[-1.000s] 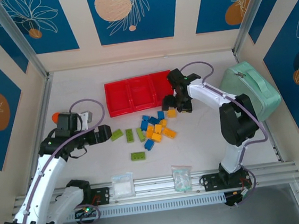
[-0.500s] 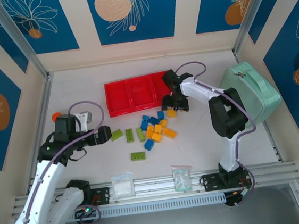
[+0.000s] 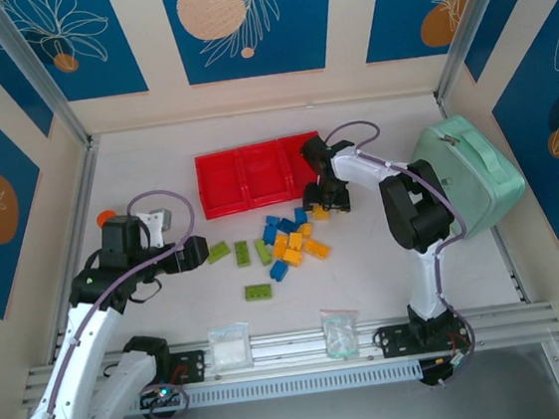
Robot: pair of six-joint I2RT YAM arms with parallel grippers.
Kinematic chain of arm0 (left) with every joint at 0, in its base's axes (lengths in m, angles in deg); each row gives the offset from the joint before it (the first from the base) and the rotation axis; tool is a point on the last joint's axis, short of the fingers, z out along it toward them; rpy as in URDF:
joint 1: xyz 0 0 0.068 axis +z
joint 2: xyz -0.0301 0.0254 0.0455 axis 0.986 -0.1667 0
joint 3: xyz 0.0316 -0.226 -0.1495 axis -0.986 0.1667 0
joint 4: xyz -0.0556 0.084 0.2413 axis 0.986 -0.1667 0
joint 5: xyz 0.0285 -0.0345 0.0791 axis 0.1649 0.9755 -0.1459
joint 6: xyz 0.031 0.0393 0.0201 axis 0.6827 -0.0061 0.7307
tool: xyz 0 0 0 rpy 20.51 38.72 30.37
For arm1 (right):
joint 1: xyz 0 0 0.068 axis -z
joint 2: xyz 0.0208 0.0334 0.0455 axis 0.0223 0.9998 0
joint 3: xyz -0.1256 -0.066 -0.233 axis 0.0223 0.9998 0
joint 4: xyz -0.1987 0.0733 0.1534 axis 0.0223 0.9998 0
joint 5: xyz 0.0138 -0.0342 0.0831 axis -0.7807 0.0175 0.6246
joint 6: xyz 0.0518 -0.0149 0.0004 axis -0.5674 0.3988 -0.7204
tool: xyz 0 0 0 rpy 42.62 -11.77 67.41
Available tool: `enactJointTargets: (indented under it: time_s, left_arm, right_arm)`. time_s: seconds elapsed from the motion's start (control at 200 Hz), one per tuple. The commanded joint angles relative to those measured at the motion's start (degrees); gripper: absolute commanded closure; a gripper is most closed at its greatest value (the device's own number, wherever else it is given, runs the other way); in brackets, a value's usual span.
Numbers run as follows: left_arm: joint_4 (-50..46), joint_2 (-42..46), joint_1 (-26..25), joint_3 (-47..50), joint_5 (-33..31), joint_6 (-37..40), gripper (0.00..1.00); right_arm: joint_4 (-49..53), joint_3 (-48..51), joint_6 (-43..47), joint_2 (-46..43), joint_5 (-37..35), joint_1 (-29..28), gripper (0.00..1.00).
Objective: Sort the legos into containers by color
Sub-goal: Pick up the lego from the center of the table.
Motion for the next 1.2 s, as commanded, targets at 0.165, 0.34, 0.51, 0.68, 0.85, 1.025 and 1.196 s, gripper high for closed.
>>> enactJointTargets:
  time_s: [0.165, 0.34, 0.51, 0.68, 0.85, 1.025, 1.196]
  left_arm:
    - [0.8, 0.4, -0.4, 0.4, 2.2, 1.1, 0.01]
    - [0.9, 0.1, -0.3, 0.4, 2.4, 1.2, 0.01]
    - [0.9, 0.1, -0.3, 0.4, 2.3, 1.2, 0.0]
    - [1.2, 0.0, -0.3, 0.6, 3.2, 1.2, 0.01]
    - [1.7, -0.1, -0.4, 0.7, 5.5, 1.4, 0.01]
    - [1.7, 0.2, -0.4, 0.7, 5.4, 1.3, 0.01]
    - [1.9, 0.1, -0.5, 0.8, 6.1, 1.3, 0.01]
  right_arm:
    - [-0.4, 0.3, 2.7, 1.2, -1.8, -0.4, 0.39]
    - [0.1, 0.4, 4.4, 0.6, -1.9, -0.5, 0.54]
    - [1.4, 0.7, 5.0, -3.7, -2.4, -1.3, 0.62]
    - [2.2, -2.8, 7.1, -10.9, -2.0, -2.3, 0.63]
    - [1.5, -11.9, 11.9, -9.7, -0.5, -0.8, 0.62]
    - [1.7, -24.2, 14.4, -0.3, 5.8, 2.4, 0.62]
    - [5.8, -38.5, 17.1, 11.1, 7.1, 3.7, 0.62]
